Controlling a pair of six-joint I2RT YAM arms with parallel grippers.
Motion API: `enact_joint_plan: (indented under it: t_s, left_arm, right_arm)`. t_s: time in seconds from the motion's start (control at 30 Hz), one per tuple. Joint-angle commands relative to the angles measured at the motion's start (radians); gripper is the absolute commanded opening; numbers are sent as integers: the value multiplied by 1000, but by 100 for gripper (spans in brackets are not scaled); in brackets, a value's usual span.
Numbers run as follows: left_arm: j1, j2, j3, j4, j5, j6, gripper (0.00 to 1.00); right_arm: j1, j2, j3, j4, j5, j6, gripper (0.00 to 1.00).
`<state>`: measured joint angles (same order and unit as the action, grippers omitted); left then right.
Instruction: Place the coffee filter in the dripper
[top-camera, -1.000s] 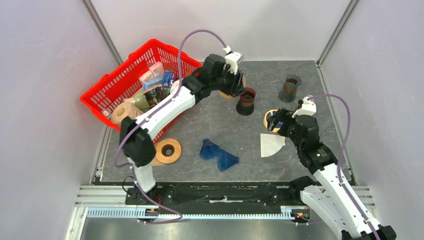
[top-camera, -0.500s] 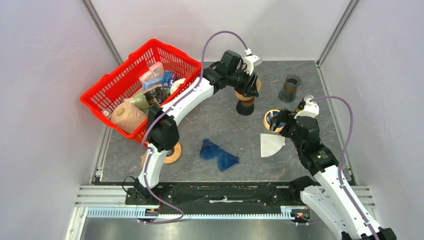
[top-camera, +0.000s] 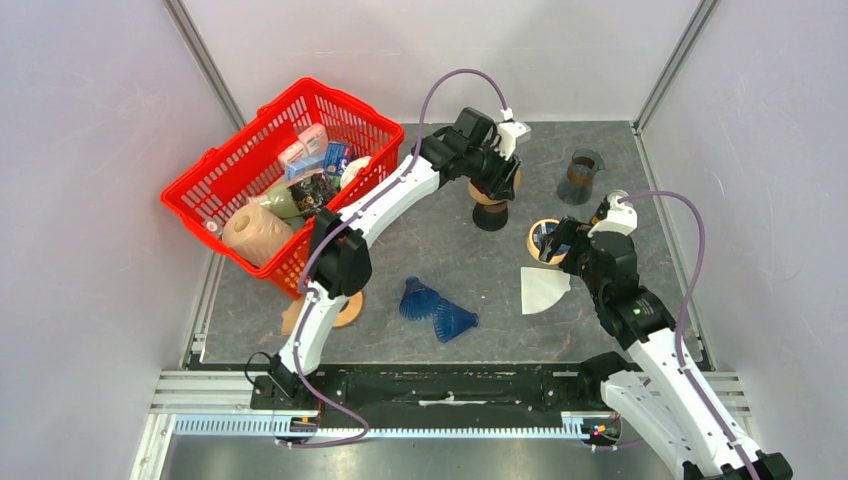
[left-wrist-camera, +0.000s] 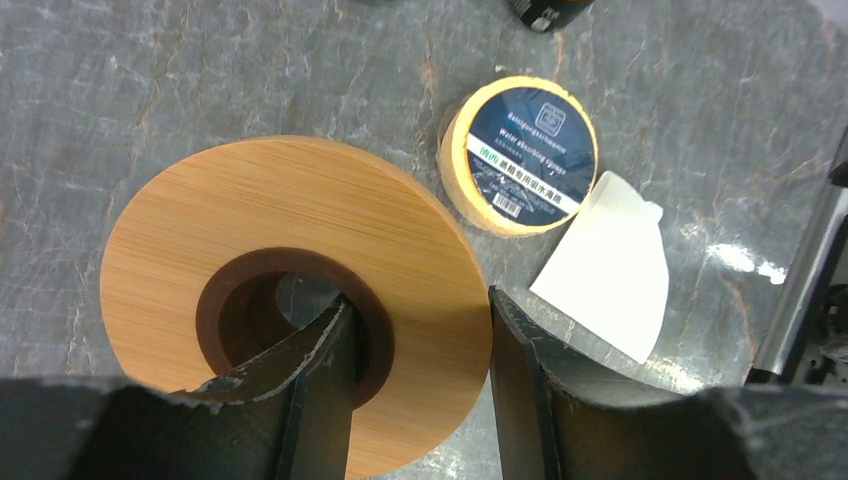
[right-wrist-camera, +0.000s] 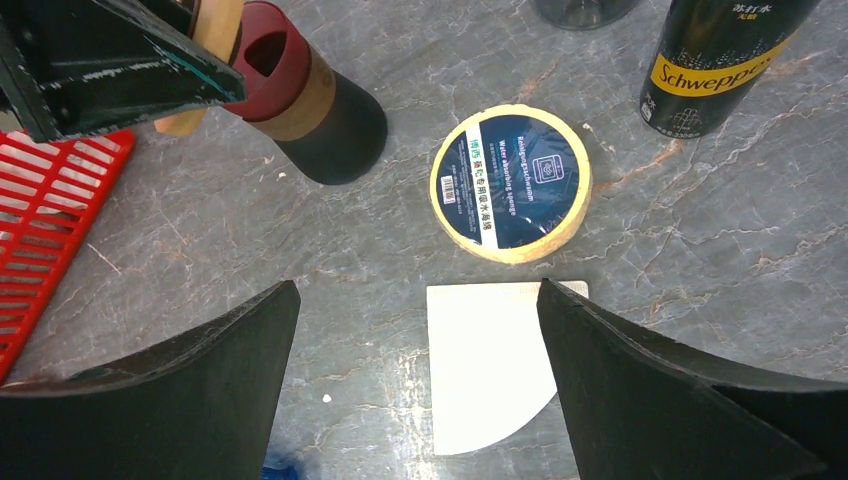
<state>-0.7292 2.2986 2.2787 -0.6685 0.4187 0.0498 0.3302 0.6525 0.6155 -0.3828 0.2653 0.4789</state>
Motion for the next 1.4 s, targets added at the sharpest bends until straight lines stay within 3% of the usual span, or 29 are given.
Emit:
enact_joint_plan:
  t_s: [0.0,0.17,0.83,1.03,1.17,1.37]
  left_arm:
    - [-24,12,51,-11,-60,82,2]
    - [-30,19,56,-10,-80,84,3]
    - [-44,26,100,-11,-113,71,65]
    - [-48,10,108,-11,-106,67,73]
    - [-49,-24,116,-11,-113,41,87]
    - [-48,-142,85,-6,-191,-54,89]
  right_arm:
    - [1,6,-2,10,22,1,97]
    - [1,6,-2,10,25,1,97]
    - [1,-3,6,-6,33,-1,97]
    - [1,-6,7,-9,34,0,97]
    - [1,-10,9,-11,32,-1,97]
    - [1,-21,17,-23,29,2,97]
